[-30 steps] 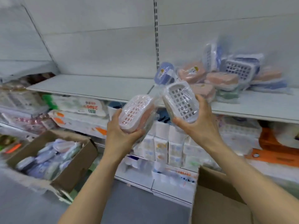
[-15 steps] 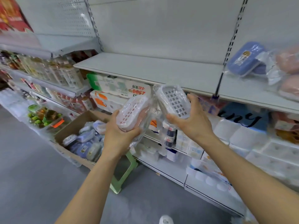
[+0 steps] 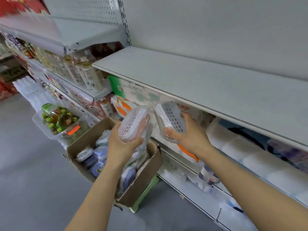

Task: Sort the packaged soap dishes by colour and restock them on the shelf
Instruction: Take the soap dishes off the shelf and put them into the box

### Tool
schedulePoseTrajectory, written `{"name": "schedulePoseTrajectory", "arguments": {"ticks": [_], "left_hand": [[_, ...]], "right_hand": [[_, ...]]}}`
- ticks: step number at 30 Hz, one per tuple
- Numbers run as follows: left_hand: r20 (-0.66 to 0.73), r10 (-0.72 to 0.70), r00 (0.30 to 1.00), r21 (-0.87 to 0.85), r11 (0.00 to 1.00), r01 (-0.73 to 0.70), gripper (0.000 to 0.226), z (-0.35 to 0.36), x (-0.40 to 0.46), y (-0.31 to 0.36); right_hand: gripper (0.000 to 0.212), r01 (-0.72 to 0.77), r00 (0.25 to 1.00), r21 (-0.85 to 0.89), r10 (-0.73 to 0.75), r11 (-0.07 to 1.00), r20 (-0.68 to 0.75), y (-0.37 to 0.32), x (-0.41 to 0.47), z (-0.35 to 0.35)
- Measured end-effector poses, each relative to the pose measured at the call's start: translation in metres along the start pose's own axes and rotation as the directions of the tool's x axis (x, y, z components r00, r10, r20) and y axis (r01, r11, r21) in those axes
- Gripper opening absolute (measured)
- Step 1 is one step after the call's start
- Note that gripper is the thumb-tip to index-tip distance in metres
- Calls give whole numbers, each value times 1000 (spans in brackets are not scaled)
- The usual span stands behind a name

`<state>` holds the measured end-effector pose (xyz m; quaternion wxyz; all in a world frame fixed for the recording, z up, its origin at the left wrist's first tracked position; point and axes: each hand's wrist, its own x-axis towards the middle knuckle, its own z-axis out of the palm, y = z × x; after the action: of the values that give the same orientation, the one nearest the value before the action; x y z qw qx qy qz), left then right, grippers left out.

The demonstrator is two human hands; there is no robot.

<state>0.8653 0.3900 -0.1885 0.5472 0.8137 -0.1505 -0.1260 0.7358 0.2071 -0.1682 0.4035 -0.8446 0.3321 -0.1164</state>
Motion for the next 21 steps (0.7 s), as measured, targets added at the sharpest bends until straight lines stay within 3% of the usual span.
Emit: {"name": "schedulePoseTrajectory", "arguments": {"ticks": [5, 9, 15, 18, 21], "left_hand": [[32, -88, 996, 13, 996, 87, 68, -16, 57, -43], [87, -186, 979, 152, 973, 171, 91, -28, 107, -94], [209, -298, 931, 453, 873, 178, 109, -55, 196, -160], [232, -345, 910, 549, 818, 170, 104, -70, 235, -188], [236, -364, 901, 610, 777, 154, 106, -75, 269, -213]], "right_hand": [[88, -64, 985, -114, 81, 991, 151, -10, 47, 53], [90, -152, 955, -215, 200, 965, 221, -8, 80, 107], [105, -322, 911, -205, 361, 924, 200, -4, 107, 192], [93, -396, 888, -223, 433, 891, 152, -2, 110, 238], [91, -529, 815, -218, 563, 820, 137, 5, 106, 281]]}}
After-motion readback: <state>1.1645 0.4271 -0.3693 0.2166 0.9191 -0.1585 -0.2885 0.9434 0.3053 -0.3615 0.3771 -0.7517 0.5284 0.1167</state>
